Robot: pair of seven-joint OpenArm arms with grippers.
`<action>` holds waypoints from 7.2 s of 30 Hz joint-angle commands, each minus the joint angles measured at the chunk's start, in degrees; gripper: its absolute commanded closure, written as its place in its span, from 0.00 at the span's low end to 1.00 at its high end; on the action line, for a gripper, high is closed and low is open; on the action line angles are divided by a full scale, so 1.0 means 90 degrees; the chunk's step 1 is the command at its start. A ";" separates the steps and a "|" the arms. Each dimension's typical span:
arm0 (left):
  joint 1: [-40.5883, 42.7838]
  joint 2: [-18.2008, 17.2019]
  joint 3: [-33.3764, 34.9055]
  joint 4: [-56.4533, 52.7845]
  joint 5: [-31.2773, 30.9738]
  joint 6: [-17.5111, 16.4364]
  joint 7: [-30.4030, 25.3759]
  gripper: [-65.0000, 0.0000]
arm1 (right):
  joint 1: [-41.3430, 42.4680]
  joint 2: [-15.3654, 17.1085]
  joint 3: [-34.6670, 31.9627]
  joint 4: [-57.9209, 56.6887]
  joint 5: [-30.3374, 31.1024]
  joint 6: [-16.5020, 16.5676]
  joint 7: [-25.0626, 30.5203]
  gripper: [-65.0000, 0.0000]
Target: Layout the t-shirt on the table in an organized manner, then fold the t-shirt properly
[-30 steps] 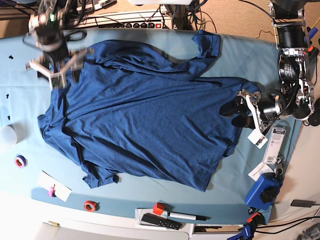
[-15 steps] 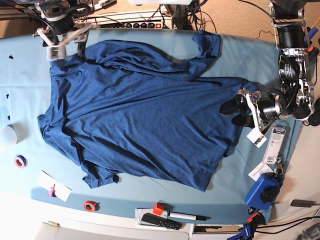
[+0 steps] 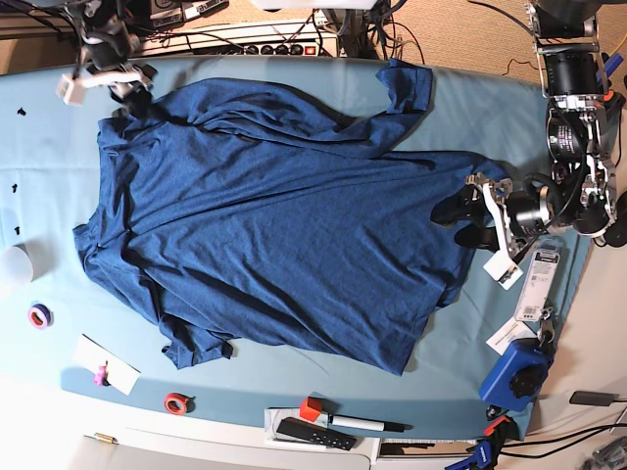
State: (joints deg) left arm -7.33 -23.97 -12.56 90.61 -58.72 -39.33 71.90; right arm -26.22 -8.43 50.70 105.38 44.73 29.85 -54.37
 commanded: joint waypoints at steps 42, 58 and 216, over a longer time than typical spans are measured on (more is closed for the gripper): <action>0.2108 -0.0707 -0.0041 0.0083 -0.2475 0.0100 0.0900 0.44 | -0.0066 0.0197 -0.0053 0.0083 0.0367 0.0590 -0.0687 1.00; 0.2868 -0.0260 -0.0034 0.0083 -0.2382 0.0056 0.0900 0.44 | -0.0066 0.0197 -0.0053 0.0083 0.0651 0.0593 -0.0913 1.00; 0.1661 -0.0090 -0.0525 0.0763 -0.2920 -0.0074 0.0900 1.00 | 0.0124 0.0163 0.0330 0.1124 0.4474 0.1128 -0.2848 1.00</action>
State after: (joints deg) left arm 8.21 -23.99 -16.88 96.40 -83.22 -39.70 80.77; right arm -24.95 -7.53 53.45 114.50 83.11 39.88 -81.17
